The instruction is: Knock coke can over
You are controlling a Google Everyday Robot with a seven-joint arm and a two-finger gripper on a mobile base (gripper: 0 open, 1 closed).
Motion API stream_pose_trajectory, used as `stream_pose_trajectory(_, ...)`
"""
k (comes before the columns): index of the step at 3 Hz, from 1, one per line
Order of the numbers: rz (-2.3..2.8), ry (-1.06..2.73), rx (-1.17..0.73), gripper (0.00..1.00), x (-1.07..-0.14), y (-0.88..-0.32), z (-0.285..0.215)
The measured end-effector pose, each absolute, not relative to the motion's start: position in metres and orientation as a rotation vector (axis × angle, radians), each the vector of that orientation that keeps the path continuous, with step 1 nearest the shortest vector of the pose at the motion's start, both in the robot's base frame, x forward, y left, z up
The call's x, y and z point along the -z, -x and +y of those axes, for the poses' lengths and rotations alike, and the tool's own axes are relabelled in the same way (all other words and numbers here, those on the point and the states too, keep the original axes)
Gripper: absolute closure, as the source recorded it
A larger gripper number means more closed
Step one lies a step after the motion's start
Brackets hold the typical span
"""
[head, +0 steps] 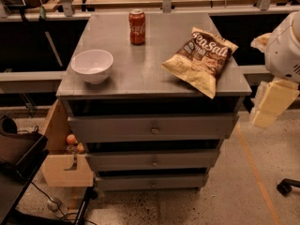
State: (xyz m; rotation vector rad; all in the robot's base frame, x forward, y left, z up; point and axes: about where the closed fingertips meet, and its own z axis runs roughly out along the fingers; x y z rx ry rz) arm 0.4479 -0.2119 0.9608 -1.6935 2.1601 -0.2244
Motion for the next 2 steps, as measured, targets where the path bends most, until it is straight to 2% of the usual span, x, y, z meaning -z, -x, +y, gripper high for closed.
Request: stream_pose_trajectory(2, 2.06, 1.645, 0.196, 0.0, -0.968, -0.47, -0.199)
